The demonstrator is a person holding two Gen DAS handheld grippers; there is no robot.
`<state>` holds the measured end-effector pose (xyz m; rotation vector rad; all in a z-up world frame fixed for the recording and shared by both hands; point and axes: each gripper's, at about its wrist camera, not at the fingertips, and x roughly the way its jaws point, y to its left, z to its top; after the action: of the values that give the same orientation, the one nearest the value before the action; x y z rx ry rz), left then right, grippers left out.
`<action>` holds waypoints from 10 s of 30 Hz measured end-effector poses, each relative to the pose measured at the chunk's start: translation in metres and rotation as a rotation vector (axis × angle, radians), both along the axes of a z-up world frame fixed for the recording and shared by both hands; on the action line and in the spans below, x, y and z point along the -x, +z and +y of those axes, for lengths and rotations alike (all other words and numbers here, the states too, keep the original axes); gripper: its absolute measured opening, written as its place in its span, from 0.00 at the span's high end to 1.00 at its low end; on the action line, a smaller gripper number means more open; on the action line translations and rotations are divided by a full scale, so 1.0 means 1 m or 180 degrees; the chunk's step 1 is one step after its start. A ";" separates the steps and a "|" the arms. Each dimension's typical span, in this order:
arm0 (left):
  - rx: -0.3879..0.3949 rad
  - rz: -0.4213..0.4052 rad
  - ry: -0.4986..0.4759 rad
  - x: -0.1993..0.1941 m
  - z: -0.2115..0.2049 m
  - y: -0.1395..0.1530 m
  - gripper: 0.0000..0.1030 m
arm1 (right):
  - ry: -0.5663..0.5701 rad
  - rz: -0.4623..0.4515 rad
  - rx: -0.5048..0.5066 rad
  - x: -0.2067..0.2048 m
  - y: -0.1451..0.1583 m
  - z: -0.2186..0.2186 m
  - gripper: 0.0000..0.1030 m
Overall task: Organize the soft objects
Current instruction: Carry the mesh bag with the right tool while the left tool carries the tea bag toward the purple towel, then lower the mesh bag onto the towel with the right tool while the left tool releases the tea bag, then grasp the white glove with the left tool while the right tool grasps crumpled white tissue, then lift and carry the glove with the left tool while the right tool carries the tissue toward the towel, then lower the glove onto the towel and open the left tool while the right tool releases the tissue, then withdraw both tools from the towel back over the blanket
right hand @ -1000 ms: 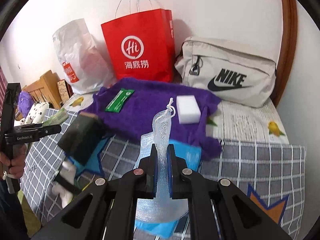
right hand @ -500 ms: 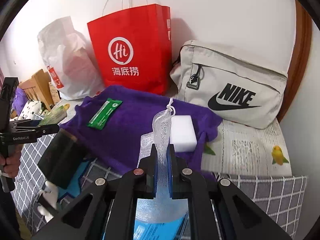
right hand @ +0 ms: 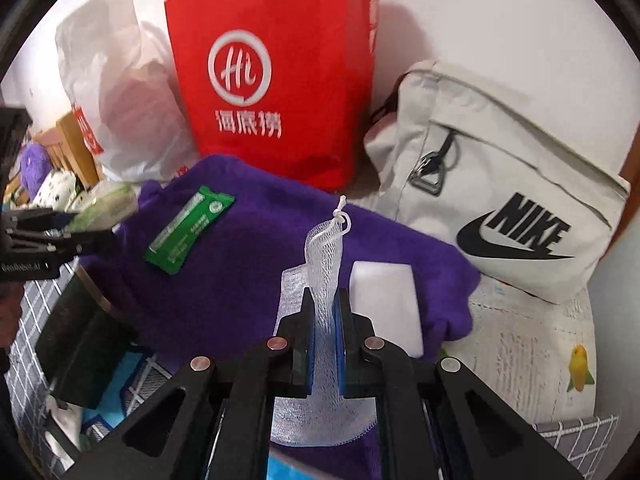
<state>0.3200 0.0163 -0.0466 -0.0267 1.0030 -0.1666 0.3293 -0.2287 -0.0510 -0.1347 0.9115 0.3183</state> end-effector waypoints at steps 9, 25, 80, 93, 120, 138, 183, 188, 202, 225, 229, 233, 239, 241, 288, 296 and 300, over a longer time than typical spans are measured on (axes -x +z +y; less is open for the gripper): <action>-0.0141 0.0167 -0.0083 -0.024 -0.017 -0.017 0.41 | 0.0040 0.0205 0.0129 -0.009 -0.017 0.001 0.92; -0.0242 0.0371 -0.0108 -0.039 -0.022 -0.038 0.39 | 0.0057 0.0307 0.0175 -0.009 -0.024 -0.003 0.58; 0.0087 0.0132 -0.0122 0.220 0.018 -0.015 0.26 | -0.0358 0.0085 -0.0270 0.239 0.025 -0.023 0.38; 0.0165 0.0390 -0.0083 0.243 -0.006 -0.060 0.26 | -0.0300 0.0446 -0.0390 0.294 -0.019 -0.016 0.38; 0.0168 0.0045 -0.0261 0.254 -0.001 -0.038 0.78 | 0.0345 0.0279 -0.0057 0.303 -0.057 0.025 0.76; 0.0242 -0.0302 -0.0072 0.275 0.035 0.002 0.79 | 0.0140 0.0038 -0.0299 0.310 -0.008 0.000 0.77; 0.0262 -0.0509 0.0097 0.198 0.045 0.070 0.79 | -0.0518 -0.0031 -0.0274 0.212 0.050 -0.054 0.77; 0.0248 -0.0495 0.0089 0.176 0.041 0.072 0.79 | -0.0514 -0.0017 -0.0295 0.186 0.051 -0.054 0.77; 0.0191 -0.0488 0.0064 0.120 0.037 0.078 0.79 | -0.0526 0.0017 -0.0263 0.124 0.047 -0.053 0.77; 0.0117 -0.0607 -0.0271 0.015 -0.017 0.090 0.79 | -0.0096 0.0268 -0.0267 0.016 0.013 0.001 0.77; 0.0123 -0.0548 -0.0350 -0.003 -0.029 0.080 0.79 | -0.0016 0.0405 -0.0237 0.004 -0.005 0.010 0.77; 0.0101 -0.0489 -0.0444 -0.021 -0.042 0.067 0.79 | 0.0062 0.0581 -0.0203 -0.004 -0.023 0.015 0.77; 0.0126 -0.0277 -0.0463 -0.042 -0.050 0.035 0.79 | 0.0089 0.0862 -0.0148 -0.012 -0.047 0.014 0.76; 0.0114 -0.0195 -0.0470 -0.046 -0.053 0.024 0.79 | 0.0067 0.0929 -0.0134 -0.015 -0.052 0.013 0.76; -0.0614 0.0016 -0.0417 0.004 -0.069 0.029 0.34 | -0.0240 0.0420 -0.0251 0.050 0.017 -0.017 0.48; -0.0501 -0.0118 -0.0334 0.064 -0.052 0.047 0.34 | -0.0299 0.0267 -0.0309 0.100 0.040 -0.021 0.48; -0.0488 -0.0149 -0.0280 0.097 -0.045 0.048 0.34 | -0.0322 0.0191 -0.0347 0.127 0.051 -0.022 0.48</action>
<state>0.2233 -0.0286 0.0012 0.1608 0.9684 -0.1695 0.2025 -0.2511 0.0002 0.0215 0.9548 0.2785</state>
